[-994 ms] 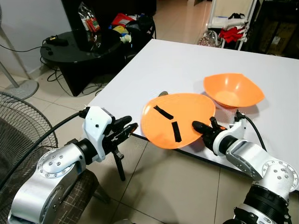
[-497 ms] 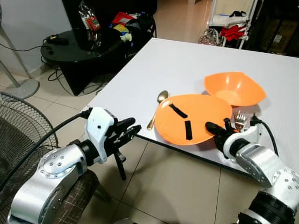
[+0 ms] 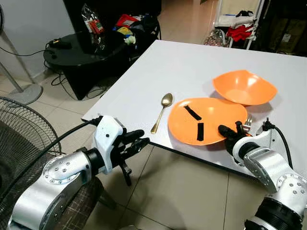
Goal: Setting the table
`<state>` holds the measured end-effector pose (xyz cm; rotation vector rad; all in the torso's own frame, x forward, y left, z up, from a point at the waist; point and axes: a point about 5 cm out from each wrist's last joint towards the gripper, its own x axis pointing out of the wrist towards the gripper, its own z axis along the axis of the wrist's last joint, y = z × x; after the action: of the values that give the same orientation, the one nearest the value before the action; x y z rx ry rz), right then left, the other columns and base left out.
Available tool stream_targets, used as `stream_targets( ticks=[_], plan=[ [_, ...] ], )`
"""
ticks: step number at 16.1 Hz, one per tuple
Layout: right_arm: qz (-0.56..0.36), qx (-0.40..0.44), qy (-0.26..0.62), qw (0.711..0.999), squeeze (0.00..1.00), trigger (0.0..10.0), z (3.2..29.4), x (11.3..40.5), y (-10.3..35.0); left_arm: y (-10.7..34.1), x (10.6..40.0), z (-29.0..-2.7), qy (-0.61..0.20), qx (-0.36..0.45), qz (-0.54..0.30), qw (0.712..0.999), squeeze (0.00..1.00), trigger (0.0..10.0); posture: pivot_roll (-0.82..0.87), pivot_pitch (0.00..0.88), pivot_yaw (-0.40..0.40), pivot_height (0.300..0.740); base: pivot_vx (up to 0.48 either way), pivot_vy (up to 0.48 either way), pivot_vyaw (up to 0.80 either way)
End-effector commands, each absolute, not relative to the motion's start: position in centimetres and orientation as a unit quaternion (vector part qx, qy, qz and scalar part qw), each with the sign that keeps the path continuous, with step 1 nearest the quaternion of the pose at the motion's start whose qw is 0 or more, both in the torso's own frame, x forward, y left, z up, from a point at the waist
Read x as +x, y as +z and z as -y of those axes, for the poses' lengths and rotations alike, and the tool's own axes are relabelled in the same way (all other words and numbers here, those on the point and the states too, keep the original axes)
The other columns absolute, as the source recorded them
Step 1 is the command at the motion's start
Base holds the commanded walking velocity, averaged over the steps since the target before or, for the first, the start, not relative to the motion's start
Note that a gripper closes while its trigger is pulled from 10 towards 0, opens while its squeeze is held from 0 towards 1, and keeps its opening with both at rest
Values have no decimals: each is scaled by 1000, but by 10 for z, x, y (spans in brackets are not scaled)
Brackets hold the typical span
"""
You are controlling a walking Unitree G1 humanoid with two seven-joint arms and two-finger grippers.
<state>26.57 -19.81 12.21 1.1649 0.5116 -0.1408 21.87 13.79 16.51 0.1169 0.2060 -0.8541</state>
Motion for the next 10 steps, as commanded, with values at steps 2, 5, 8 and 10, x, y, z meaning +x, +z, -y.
stream_targets(
  ticks=[2,5,8,10],
  plan=[
    [-242,542,-34,804,765,10000,185,274,128,166,219,-139,-412,54,-103,904,0,10000,-57,0,101,740,0,0,0],
    [-248,539,-25,804,1000,10000,177,280,127,165,221,-138,-409,54,-103,905,0,10000,-59,0,97,740,0,0,0],
    [-242,537,-32,808,1000,10000,178,285,126,165,220,-138,-406,51,-102,907,0,10000,-54,0,86,740,0,0,0],
    [-253,514,-31,819,1000,10000,180,284,125,164,219,-138,-405,51,-103,907,0,10000,-55,0,81,740,0,0,0]
  ],
)
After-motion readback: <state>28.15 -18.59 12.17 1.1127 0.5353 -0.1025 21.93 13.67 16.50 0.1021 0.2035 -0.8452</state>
